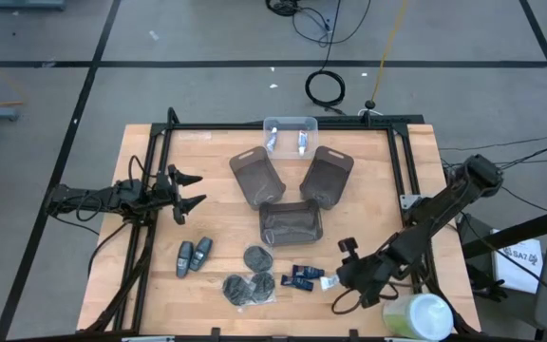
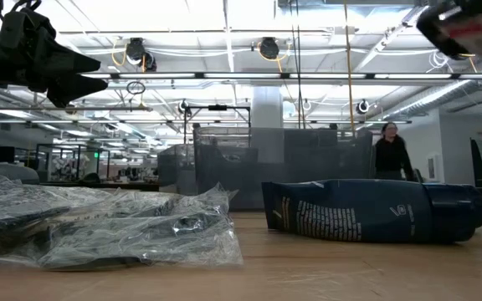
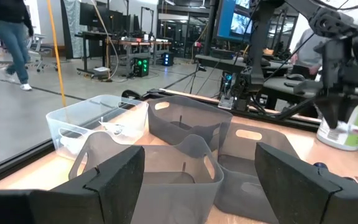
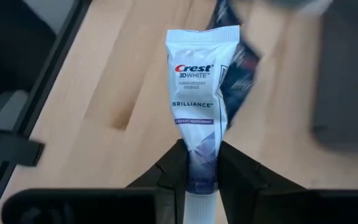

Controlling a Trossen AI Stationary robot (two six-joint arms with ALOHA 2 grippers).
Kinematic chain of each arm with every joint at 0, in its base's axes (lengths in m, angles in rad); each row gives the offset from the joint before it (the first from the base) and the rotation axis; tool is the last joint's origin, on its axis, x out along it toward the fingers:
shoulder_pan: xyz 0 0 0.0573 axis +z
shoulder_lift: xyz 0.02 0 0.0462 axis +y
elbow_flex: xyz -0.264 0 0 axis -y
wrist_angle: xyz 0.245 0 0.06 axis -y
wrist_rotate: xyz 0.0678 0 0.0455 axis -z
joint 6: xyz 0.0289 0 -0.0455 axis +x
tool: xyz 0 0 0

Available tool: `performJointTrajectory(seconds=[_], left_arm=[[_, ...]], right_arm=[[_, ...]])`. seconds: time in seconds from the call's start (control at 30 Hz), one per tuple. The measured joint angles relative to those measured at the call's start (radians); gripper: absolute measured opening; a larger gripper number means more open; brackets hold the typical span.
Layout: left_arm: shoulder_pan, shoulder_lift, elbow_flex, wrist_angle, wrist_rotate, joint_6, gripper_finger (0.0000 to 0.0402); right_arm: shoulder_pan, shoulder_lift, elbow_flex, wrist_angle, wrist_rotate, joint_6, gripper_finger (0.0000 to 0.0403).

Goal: Pick & Place Travel size toiletries
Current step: Put the white toothpaste tube into the white transparent bin

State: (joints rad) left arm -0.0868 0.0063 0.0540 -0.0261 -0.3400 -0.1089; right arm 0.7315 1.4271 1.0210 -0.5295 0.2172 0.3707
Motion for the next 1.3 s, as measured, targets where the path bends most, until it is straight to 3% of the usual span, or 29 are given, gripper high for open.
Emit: performJointTrajectory(seconds=[0.17, 0.33, 0.97, 1.3], left_arm=[[0.000, 0.000, 0.000, 0.000, 0.000, 0.000, 0.0296], [0.000, 0.000, 0.000, 0.000, 0.000, 0.000, 0.0296], [0.000, 0.000, 0.000, 0.000, 0.000, 0.000, 0.0296], [0.000, 0.000, 0.000, 0.000, 0.000, 0.000, 0.0296]], right_arm=[[-0.013, -0.061, 0.000, 0.001, 0.103, -0.017, 0.0063], [-0.063, -0.093, -0.015, 0.033, 0.124, -0.021, 0.0063], [-0.339, -0.314, -0.395, 0.685, 0.120, -0.275, 0.0063], [-0.549, -0.348, -0.470, 0.865, 0.119, -0.349, 0.0063]])
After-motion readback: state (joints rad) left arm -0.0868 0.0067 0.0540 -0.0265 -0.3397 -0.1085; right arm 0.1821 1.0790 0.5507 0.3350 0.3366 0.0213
